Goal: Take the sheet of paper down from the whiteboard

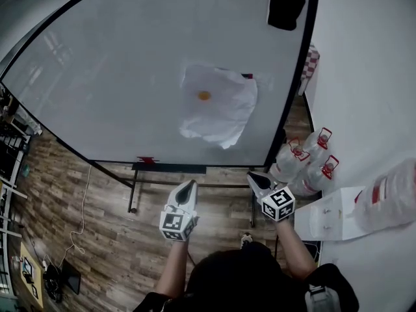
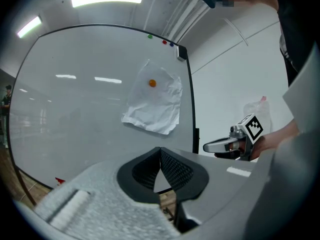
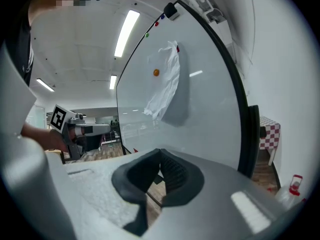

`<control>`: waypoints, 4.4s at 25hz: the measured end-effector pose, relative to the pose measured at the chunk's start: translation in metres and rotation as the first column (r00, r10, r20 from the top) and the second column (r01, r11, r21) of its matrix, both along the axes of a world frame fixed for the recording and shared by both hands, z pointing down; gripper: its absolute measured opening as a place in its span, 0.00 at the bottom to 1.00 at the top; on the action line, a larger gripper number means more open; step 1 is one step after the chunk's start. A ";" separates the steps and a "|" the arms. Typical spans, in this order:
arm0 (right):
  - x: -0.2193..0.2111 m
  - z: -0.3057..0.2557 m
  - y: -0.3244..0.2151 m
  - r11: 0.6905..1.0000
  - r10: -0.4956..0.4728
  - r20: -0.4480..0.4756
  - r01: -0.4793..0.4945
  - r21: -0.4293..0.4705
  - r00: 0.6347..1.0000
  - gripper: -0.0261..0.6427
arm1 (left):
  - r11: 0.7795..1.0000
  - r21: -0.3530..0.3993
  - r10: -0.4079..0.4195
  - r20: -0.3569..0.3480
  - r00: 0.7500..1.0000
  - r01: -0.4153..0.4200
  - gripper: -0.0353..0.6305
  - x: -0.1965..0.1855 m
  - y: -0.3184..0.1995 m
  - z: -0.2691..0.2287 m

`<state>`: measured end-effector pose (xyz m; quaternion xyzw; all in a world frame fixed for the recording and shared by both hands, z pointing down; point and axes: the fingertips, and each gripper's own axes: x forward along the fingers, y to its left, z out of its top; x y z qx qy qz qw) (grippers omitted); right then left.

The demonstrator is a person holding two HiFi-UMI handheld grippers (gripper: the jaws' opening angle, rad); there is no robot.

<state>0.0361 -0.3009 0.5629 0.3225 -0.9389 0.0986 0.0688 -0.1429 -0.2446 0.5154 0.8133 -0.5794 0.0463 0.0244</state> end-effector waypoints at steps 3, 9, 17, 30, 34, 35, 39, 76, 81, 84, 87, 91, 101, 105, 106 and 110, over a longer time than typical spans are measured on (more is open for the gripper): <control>0.001 -0.004 -0.011 1.000 -0.027 0.020 0.027 -0.002 0.999 0.04 | 1.000 0.013 -0.026 0.007 1.000 0.026 0.07 0.003 -0.009 -0.007; 0.003 -0.029 -0.024 0.995 -0.100 0.046 0.098 0.037 0.994 0.04 | 0.996 0.053 -0.066 0.019 0.998 0.065 0.07 0.018 -0.023 -0.024; 0.008 -0.073 -0.042 0.982 -0.178 0.109 0.169 0.087 0.978 0.04 | 0.982 0.141 -0.139 0.061 0.988 0.130 0.07 0.032 -0.034 -0.056; -0.001 -0.115 -0.067 0.976 -0.178 0.132 0.158 0.153 0.975 0.04 | 0.959 0.265 -0.127 0.099 0.987 0.097 0.07 0.038 -0.061 -0.118; -0.011 -0.118 -0.073 0.974 -0.184 0.119 0.165 0.158 0.976 0.04 | 0.952 0.296 -0.105 0.093 0.990 0.073 0.07 0.034 -0.076 -0.130; -0.012 -0.120 -0.074 0.974 -0.183 0.123 0.163 0.160 0.975 0.04 | 0.949 0.308 -0.099 0.094 0.991 0.066 0.07 0.034 -0.079 -0.133; -0.016 -0.126 -0.085 0.978 -0.167 0.155 0.144 0.150 0.974 0.06 | 0.941 0.335 -0.085 0.116 0.990 0.042 0.07 0.033 -0.093 -0.143; -0.027 -0.161 -0.109 0.973 -0.193 0.303 0.142 0.180 0.933 0.12 | 0.870 0.489 -0.168 0.396 0.903 -0.053 0.26 0.043 -0.169 -0.212; -0.030 -0.156 -0.113 0.973 -0.199 0.306 0.151 0.174 0.931 0.10 | 0.865 0.496 -0.163 0.420 0.893 -0.075 0.26 0.046 -0.169 -0.212; -0.032 -0.158 -0.113 0.975 -0.196 0.313 0.149 0.166 0.929 0.10 | 0.865 0.496 -0.163 0.425 0.890 -0.079 0.26 0.048 -0.169 -0.213; -0.031 -0.156 -0.113 0.974 -0.199 0.308 0.151 0.171 0.931 0.10 | 0.862 0.501 -0.172 0.425 0.889 -0.073 0.26 0.048 -0.170 -0.215; -0.030 -0.152 -0.115 0.975 -0.196 0.303 0.152 0.164 0.933 0.08 | 0.859 0.508 -0.183 0.423 0.888 -0.065 0.25 0.047 -0.171 -0.216; -0.030 -0.156 -0.113 0.974 -0.207 0.313 0.166 0.151 0.927 0.05 | 0.858 0.513 -0.218 0.427 0.878 -0.037 0.25 0.048 -0.172 -0.215; -0.031 -0.158 -0.113 0.975 -0.209 0.320 0.170 0.146 0.924 0.05 | 0.870 0.493 -0.251 0.410 0.877 0.018 0.25 0.046 -0.175 -0.209; -0.031 -0.158 -0.113 0.974 -0.211 0.322 0.172 0.145 0.923 0.05 | 0.871 0.490 -0.254 0.407 0.878 0.024 0.25 0.046 -0.175 -0.208; -0.031 -0.157 -0.113 0.974 -0.214 0.325 0.176 0.141 0.921 0.05 | 0.870 0.493 -0.254 0.412 0.875 0.020 0.25 0.046 -0.175 -0.208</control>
